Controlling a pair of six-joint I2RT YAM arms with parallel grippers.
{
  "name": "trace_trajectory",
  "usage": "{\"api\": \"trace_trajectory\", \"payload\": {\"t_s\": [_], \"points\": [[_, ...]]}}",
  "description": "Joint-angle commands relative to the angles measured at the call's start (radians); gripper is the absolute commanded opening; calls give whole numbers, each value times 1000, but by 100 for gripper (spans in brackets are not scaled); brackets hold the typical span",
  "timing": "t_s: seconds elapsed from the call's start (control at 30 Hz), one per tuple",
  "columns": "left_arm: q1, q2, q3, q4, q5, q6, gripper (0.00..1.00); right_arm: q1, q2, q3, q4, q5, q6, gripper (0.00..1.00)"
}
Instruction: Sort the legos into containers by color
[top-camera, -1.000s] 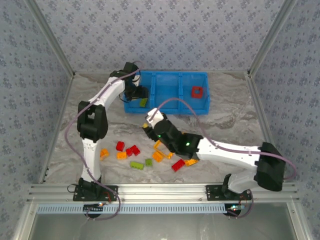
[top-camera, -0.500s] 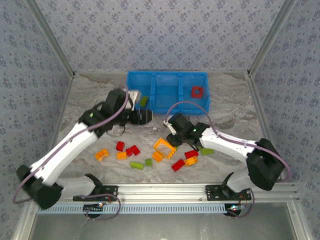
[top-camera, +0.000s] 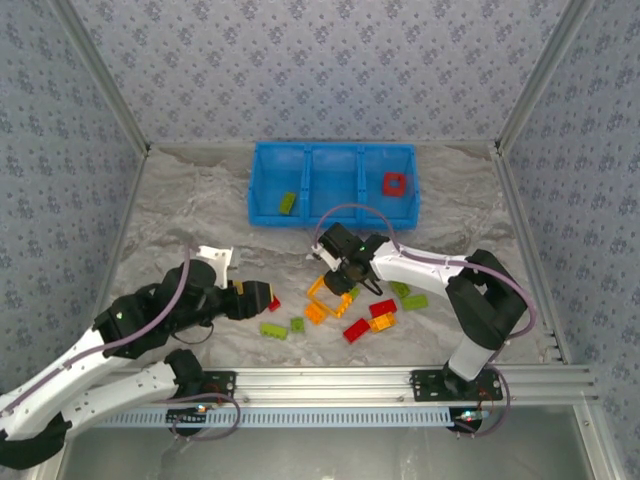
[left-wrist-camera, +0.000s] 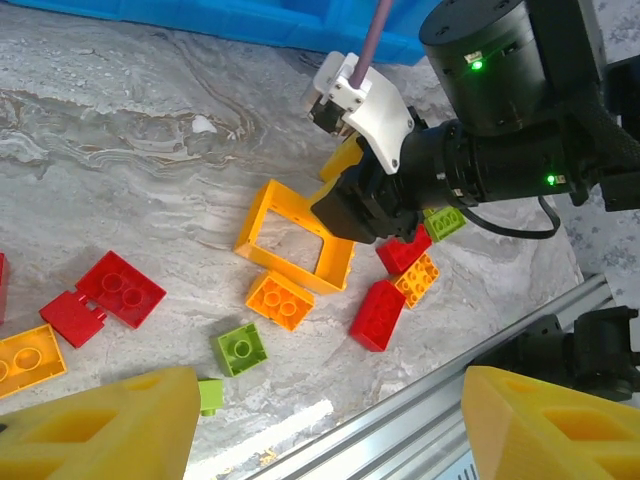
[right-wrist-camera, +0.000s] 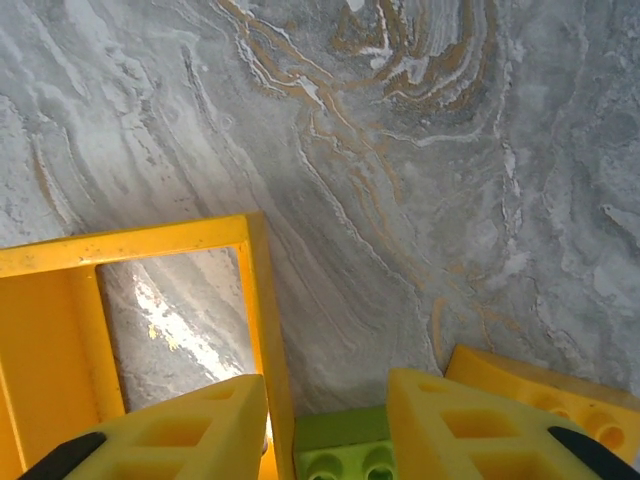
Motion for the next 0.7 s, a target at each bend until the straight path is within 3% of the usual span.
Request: {"api": "trace_trajectory", "payload": {"t_s": [0.0, 0.3, 0.67], "points": [[-8, 15, 7, -1, -21, -15, 70, 2, 30, 20, -36, -21, -9, 36], [-8, 29, 9, 10, -16, -4, 70, 11, 44, 23, -26, -18, 2, 32], [-8, 44, 10, 28, -21, 3, 71, 14, 45, 30, -15, 18, 35, 8]]}}
